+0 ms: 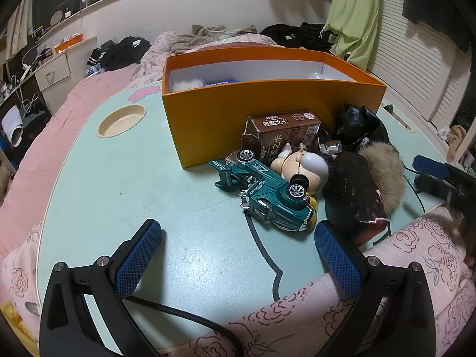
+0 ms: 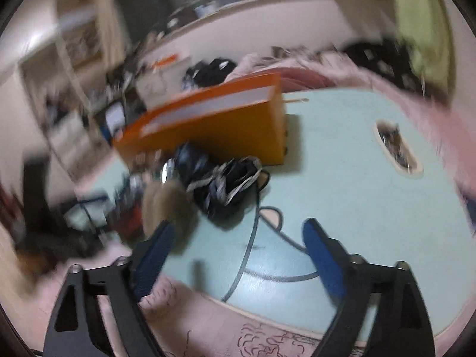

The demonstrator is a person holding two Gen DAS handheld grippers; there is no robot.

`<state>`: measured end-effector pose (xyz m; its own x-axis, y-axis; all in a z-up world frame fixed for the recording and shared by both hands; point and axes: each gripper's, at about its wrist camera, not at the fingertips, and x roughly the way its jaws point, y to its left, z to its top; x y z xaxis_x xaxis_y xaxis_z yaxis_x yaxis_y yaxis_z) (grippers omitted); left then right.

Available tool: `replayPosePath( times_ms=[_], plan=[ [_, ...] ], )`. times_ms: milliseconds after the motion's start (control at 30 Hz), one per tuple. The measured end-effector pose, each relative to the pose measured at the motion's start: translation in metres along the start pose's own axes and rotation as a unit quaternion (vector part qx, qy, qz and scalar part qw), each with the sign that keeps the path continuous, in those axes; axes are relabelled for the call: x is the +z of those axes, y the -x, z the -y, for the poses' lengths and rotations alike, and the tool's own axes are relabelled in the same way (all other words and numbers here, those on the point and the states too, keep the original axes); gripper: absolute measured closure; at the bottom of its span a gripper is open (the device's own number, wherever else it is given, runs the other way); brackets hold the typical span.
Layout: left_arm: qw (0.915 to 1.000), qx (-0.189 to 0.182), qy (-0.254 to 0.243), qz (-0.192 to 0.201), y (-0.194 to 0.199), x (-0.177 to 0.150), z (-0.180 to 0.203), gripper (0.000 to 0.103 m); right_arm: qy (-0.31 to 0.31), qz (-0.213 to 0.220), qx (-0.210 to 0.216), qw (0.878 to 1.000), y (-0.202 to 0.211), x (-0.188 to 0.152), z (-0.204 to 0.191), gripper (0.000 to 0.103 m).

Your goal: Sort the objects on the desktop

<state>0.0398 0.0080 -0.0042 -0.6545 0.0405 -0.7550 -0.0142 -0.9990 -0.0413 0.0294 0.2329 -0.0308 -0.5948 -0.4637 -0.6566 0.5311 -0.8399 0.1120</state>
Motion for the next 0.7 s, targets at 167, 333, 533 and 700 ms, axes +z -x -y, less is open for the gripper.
replayPosePath(
  times_ms=[167, 333, 533, 700],
  plan=[
    [1.0000, -0.001, 0.001, 0.000, 0.000, -0.001, 0.000, 0.000, 0.050, -0.030, -0.043, 0.997, -0.014, -0.001, -0.018, 0.000],
    [1.0000, 0.000, 0.001, 0.000, 0.000, 0.000, 0.000, 0.000, 0.048, -0.030, -0.047, 0.997, -0.014, -0.004, -0.016, 0.000],
    [1.0000, 0.000, 0.001, 0.000, 0.000, 0.000, 0.000, 0.000, 0.041, -0.045, -0.048, 0.997, -0.012, 0.000, -0.018, 0.000],
    [1.0000, 0.000, 0.001, -0.001, 0.000, 0.000, 0.000, 0.000, 0.046, -0.047, -0.046, 0.997, -0.013, 0.001, -0.019, 0.000]
  ],
)
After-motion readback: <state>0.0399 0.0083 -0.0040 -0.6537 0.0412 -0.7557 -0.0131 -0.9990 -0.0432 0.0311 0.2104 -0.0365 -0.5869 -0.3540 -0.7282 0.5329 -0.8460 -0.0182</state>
